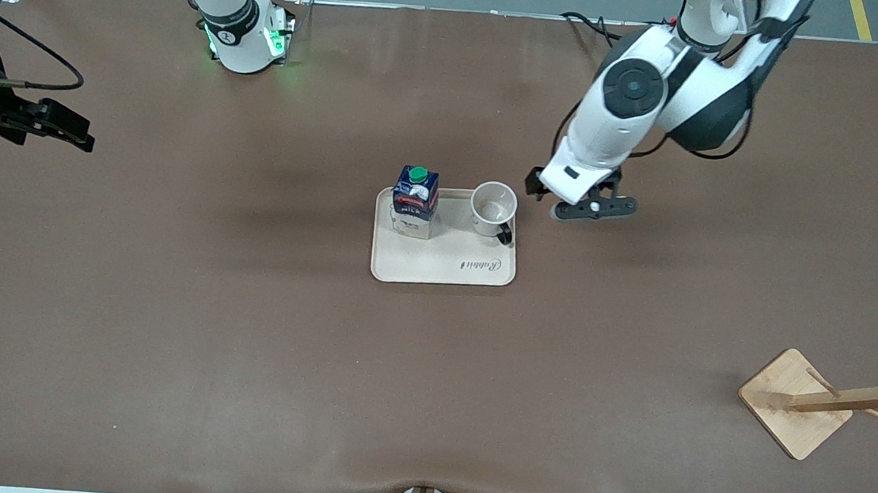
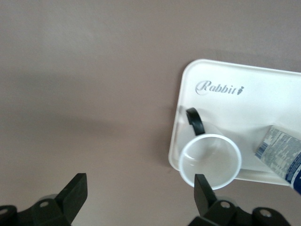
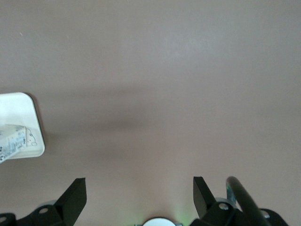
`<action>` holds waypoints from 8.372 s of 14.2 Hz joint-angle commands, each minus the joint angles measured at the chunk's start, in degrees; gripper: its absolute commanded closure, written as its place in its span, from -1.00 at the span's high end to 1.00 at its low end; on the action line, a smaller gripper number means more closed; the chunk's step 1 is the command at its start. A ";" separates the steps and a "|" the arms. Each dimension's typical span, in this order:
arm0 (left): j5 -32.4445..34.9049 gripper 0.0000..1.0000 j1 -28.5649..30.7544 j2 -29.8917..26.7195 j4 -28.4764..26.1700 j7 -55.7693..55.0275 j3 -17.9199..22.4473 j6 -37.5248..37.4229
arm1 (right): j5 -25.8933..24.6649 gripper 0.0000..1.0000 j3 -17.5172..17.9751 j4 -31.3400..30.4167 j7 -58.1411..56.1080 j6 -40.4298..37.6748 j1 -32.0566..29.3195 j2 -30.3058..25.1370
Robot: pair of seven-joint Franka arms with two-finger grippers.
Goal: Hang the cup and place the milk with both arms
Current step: 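Lower the left gripper over the white mug rim, then close the left gripper on the mug rim and lift it, then carry the mug to the wooden stand while the right gripper reaches out, then hang the mug handle on the peg while the right gripper grasps milk, then lift the milk carton off the tray with the right gripper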
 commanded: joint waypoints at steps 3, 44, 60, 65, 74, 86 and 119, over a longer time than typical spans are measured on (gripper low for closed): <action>6.35 0.79 -4.52 8.23 -0.87 -16.84 -0.19 7.84 | -1.18 1.00 0.07 0.77 0.27 -5.97 1.80 2.94; 15.42 -1.00 33.34 0.24 21.97 58.49 0.07 -12.28 | 0.80 1.00 0.42 6.57 0.09 13.01 -5.49 11.73; 12.88 -1.00 42.93 12.99 34.20 80.59 0.07 -11.57 | 3.12 1.00 0.15 0.08 9.98 14.50 2.41 14.80; 11.39 -1.00 44.68 12.99 34.28 84.01 0.07 -11.48 | 6.96 1.00 0.24 -0.11 25.40 15.46 12.53 14.28; 10.59 -1.00 45.48 14.84 36.22 85.51 0.25 -10.70 | 14.90 1.00 0.24 -3.09 32.07 19.84 18.05 14.89; 10.15 1.00 45.75 15.20 37.01 70.96 -1.86 -9.90 | 14.20 1.00 0.15 -8.54 50.01 34.01 40.47 19.02; 2.42 1.00 6.30 -13.01 29.37 41.92 26.51 -38.03 | 0.75 -1.00 -0.20 -20.99 2.67 22.73 -5.30 8.04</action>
